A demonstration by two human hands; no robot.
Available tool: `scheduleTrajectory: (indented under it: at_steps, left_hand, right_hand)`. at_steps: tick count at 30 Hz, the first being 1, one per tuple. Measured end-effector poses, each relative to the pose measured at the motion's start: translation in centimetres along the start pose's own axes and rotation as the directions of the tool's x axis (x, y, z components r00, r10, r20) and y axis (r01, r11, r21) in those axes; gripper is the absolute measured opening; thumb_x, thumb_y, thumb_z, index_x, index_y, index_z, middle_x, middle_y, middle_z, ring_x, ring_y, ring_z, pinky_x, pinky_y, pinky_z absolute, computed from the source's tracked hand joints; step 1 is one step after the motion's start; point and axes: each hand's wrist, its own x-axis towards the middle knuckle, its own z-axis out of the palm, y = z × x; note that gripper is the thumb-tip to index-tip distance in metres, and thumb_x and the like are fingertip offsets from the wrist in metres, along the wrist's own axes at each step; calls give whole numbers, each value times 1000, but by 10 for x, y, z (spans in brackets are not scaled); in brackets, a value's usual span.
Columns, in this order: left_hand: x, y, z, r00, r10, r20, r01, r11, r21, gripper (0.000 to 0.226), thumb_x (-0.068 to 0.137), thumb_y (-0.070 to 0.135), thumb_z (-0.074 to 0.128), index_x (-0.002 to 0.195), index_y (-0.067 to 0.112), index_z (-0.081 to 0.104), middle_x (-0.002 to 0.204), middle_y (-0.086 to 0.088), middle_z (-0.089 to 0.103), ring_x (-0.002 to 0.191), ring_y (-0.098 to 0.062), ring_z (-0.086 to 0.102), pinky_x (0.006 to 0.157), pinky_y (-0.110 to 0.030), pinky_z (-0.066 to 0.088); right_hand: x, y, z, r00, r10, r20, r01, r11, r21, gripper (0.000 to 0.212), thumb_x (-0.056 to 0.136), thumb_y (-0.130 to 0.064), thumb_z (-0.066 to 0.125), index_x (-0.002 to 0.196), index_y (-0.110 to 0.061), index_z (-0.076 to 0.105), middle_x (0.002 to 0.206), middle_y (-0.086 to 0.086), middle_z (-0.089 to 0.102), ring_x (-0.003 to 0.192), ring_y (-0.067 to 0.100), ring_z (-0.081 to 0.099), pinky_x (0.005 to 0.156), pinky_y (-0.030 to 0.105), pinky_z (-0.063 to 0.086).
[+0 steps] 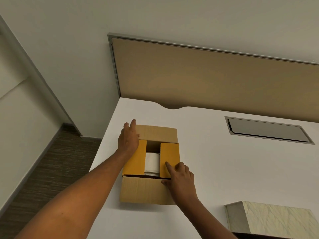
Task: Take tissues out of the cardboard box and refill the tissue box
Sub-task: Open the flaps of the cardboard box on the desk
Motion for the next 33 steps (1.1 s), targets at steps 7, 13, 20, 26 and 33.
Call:
scheduleTrajectory:
  at_steps: [7, 13, 20, 26, 33]
  left_hand:
    - [-5, -2, 21, 987, 86, 133, -93, 995, 48, 41, 95, 40, 47, 114, 7, 61, 125, -15, 57, 118, -32, 51, 94, -39, 45]
    - [-10, -10, 40, 961, 46, 274, -94, 982, 164, 93, 77, 67, 56, 146, 12, 25, 157, -16, 18, 146, -37, 8, 119, -47, 7]
    - [-13, -12, 43, 968, 50, 247, -81, 990, 118, 90, 80, 61, 58, 147, 13, 23, 159, -15, 16, 147, -35, 6, 119, -45, 2]
    - [-15, -10, 39, 973, 51, 226, -73, 993, 92, 88, 80, 57, 61, 147, 12, 26, 158, -15, 19, 147, -34, 8, 120, -43, 3]
    - [-18, -6, 32, 974, 16, 227, -30, 998, 59, 84, 80, 51, 64, 146, 12, 28, 158, -14, 20, 147, -32, 10, 120, -43, 7]
  right_hand:
    - [6, -17, -4, 989, -59, 139, 74, 992, -106, 60, 98, -26, 42, 144, -44, 9, 158, 14, -1, 133, 43, 22, 103, 52, 37]
    - [11, -28, -11, 968, -27, 251, 74, 981, -178, 39, 97, -24, 45, 135, -33, 41, 157, 14, 2, 134, 48, 17, 104, 54, 38]
    - [5, -17, -31, 996, 13, 92, -33, 977, 211, 33, 97, -38, 43, 129, -25, 42, 147, 5, 32, 117, 30, 51, 94, 40, 49]
    - [2, 26, -41, 954, 212, -214, -149, 949, 278, 10, 97, -26, 40, 92, -19, 45, 96, 1, 56, 84, 24, 55, 61, 31, 41]
    - [10, 39, -20, 971, 194, -143, -196, 981, -3, 34, 95, -37, 46, 110, -10, 61, 138, 11, 48, 123, 31, 45, 102, 41, 35]
